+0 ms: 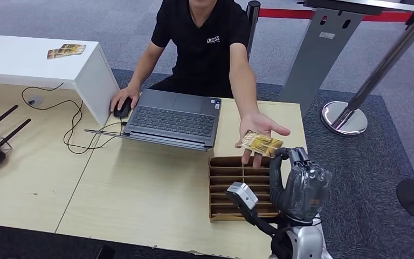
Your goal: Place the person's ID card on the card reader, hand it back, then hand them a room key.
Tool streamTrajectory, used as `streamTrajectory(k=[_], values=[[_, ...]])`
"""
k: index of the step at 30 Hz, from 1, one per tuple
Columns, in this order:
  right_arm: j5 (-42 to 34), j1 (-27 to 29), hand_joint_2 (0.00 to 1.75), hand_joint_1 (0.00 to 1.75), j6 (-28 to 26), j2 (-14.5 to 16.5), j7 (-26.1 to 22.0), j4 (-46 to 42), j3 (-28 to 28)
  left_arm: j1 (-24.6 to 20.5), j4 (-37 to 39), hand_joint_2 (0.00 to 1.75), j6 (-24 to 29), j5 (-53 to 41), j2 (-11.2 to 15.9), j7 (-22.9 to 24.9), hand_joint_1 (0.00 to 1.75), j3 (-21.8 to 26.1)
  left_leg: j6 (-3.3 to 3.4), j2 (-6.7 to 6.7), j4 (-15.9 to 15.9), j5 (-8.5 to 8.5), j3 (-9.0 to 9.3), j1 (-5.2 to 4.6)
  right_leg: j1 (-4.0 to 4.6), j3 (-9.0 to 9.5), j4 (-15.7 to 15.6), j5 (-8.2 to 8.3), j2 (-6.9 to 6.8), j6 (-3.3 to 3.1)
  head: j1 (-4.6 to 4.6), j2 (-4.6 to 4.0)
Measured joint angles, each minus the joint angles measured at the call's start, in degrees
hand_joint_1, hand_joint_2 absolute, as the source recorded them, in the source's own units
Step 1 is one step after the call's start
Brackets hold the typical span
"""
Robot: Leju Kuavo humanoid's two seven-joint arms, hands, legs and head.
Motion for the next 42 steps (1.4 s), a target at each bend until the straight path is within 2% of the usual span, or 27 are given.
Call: streamTrajectory(k=[4,12,22,26,30,34,42], values=[[-1.27,-1.99,1.75,1.75,0.07,0.62,-0.14,3.56,0.64,-0.15,0.03,1.75,0.0,1.89,0.3,-0.98,0.0,-1.63,0.0,0.0,0.0,0.0,0.0,0.01,0.0,0.0,0.01,0.0,0.0,0.0,0.01,0.0],[-4.03,-4.72,1.75,1.75,0.09,1.17,-4.36,10.52,0.42,-0.24,0.04,1.75,0.0,4.25,1.21,-1.6,0.0,-4.98,0.0,0.0,0.0,0.0,-0.01,0.0,0.0,-0.02,0.0,0.0,0.0,0.0,0.01,0.0],[-3.87,-5.56,1.75,1.75,0.05,1.29,-4.72,15.06,-0.18,-0.24,0.04,1.75,0.0,4.97,1.84,-1.65,0.0,-7.48,0.0,0.0,0.0,0.0,-0.01,0.0,0.0,-0.02,0.0,0.0,0.0,0.0,0.01,0.0],[-3.85,-5.6,1.75,0.0,0.04,1.3,-4.71,15.81,-0.25,-0.24,0.04,1.75,0.0,5.32,1.93,-1.64,0.0,-8.07,0.0,0.0,0.0,0.0,-0.01,0.0,0.0,-0.02,0.0,0.0,0.0,0.0,0.01,0.0],[-3.31,-5.62,1.75,0.0,0.01,1.41,-4.24,16.4,-0.28,-0.24,0.04,1.75,0.0,5.74,2.08,-1.52,0.0,-8.83,0.0,0.0,0.0,0.0,-0.01,0.0,0.0,-0.03,0.0,0.0,0.0,0.0,0.01,0.0],[-2.96,-5.64,0.0,0.0,0.0,1.54,-3.88,16.89,-0.33,-0.24,0.04,1.75,0.0,5.82,2.29,-1.46,0.0,-9.37,0.0,0.0,0.0,0.0,-0.01,0.0,0.0,-0.03,0.0,0.0,0.0,0.0,0.01,0.0],[-1.55,-5.65,0.0,0.0,-0.02,1.54,-1.37,16.94,-0.2,-0.24,0.04,1.75,0.0,6.74,2.48,-0.34,0.0,-10.62,0.0,0.0,0.0,0.0,-0.01,0.0,0.0,-0.03,0.01,0.0,0.0,0.0,0.02,0.0]])
